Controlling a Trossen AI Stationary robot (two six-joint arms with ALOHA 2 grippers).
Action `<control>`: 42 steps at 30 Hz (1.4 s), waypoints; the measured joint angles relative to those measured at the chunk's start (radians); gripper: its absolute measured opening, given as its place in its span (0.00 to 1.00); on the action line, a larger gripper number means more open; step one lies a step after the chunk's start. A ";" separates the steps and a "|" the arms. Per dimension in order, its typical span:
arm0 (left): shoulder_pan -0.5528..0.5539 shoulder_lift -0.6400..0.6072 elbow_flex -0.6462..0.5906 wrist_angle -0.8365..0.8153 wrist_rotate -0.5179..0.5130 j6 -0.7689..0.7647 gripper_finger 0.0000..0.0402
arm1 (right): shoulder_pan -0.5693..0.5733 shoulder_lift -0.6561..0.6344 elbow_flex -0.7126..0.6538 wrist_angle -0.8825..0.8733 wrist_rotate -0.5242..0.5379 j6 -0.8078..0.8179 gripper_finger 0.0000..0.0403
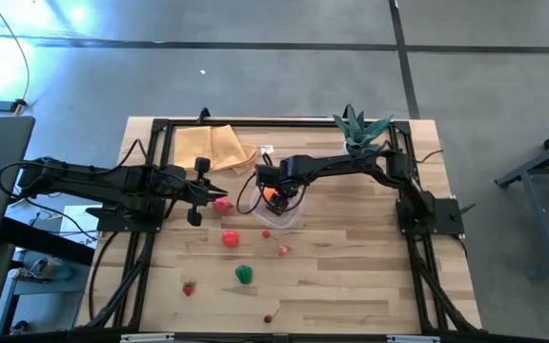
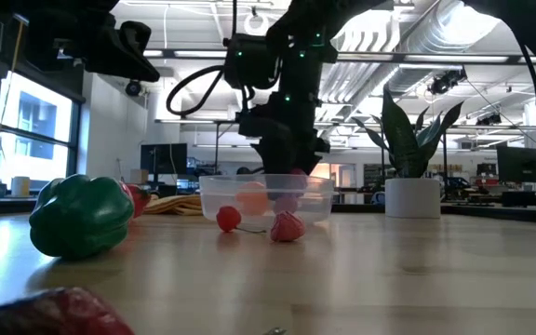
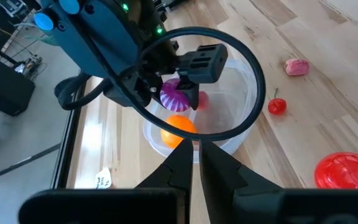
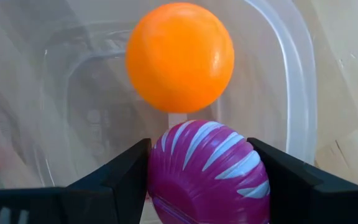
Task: Pick and placing Produce into tupperware
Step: Put the onion into the transparent bin, then put the peach into the transparent bin
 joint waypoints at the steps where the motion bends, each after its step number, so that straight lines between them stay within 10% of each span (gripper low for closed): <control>1: 0.000 0.000 0.000 0.000 0.000 0.000 0.05 | 0.000 0.001 0.000 0.001 0.000 0.000 0.58; 28: 0.000 0.000 0.000 0.000 0.000 0.000 0.05 | 0.002 -0.001 0.000 -0.006 0.019 -0.026 0.78; 42: 0.000 0.000 0.000 0.000 0.000 0.000 0.05 | 0.094 -0.224 0.000 -0.139 0.130 0.057 0.78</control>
